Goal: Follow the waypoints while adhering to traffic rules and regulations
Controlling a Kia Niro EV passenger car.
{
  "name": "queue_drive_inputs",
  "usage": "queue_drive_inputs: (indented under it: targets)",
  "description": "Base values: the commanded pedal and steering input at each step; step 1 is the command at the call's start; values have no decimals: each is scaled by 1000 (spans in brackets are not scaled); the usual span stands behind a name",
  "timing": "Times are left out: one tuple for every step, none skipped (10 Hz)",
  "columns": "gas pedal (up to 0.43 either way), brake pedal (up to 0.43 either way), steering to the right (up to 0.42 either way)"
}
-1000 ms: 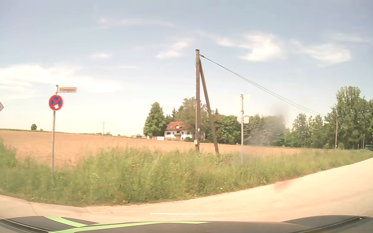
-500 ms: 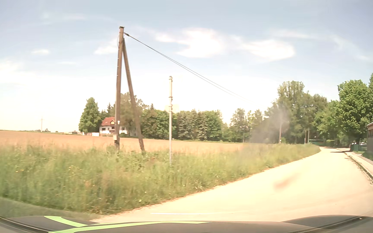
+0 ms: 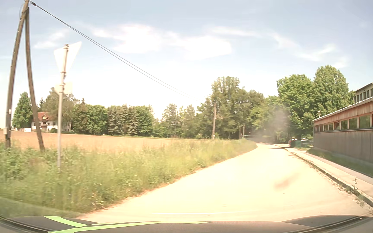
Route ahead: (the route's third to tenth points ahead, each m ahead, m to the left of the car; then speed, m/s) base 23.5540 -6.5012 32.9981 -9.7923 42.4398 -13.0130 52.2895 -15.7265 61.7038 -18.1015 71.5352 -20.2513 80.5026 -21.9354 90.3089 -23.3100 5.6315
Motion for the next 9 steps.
queue_drive_inputs:
  targets:
    - [260,0,370]
    - [260,0,328]
    - [260,0,294]
    - [260,0,248]
    - [268,0,204]
    - [268,0,175]
    - [268,0,138]
    - [268,0,103]
    - [268,0,76]
